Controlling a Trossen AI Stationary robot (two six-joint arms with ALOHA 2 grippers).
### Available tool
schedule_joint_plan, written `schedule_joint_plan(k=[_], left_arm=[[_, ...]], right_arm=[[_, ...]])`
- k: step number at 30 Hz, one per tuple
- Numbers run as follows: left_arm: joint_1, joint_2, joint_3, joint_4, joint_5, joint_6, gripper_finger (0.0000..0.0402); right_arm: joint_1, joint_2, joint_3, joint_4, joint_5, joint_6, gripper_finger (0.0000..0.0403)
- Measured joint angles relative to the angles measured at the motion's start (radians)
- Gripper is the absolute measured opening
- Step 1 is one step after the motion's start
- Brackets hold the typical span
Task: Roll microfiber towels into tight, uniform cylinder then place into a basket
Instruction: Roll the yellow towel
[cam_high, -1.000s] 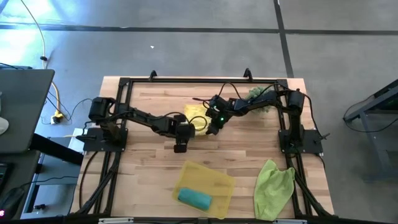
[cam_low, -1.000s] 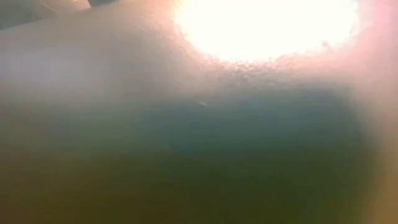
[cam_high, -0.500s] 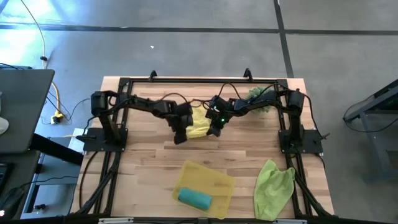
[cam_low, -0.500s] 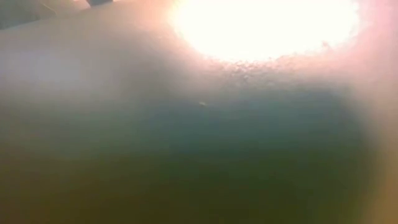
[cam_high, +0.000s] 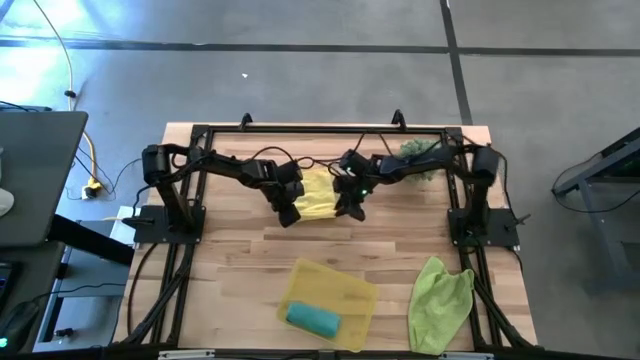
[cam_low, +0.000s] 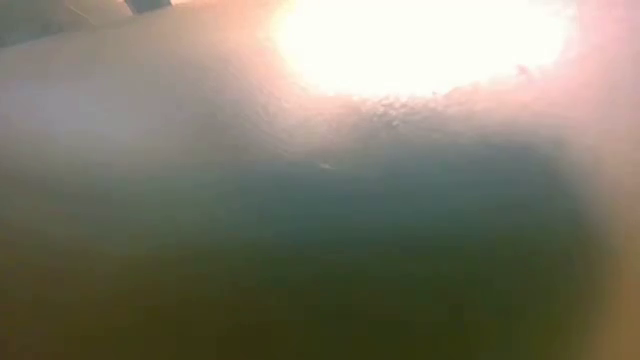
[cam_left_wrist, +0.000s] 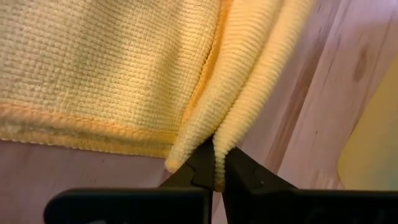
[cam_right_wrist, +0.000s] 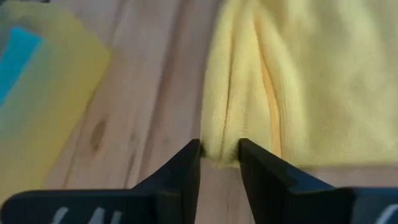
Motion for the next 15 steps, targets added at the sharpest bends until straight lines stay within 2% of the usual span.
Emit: schedule_joint_plan(k=[3,5,10,15], left_arm=[[0.000,0.001,0.000,0.000,-0.002,-0.001,0.0004],[0.002,0.001,0.000,0.000,-0.002,-0.002,0.0004],[0.002,0.001,-0.001,0.001,-0.006,-0.002,0.0003],[0.002,0.003,-0.001,0.001,-0.007,-0.002,0.0003]], right_arm=[[0.025,-0.093,0.000,-0.087,0.025,-0.154,0.0107],[0.067,-0.155,0.000,-0.135,0.083,-0.259,0.0107],[0.226,-0.232,-0.041,-0.096,0.244,-0.456,0.0107],[0.360,-0.167,-0.057,0.037,0.533,-0.472,0.0107]])
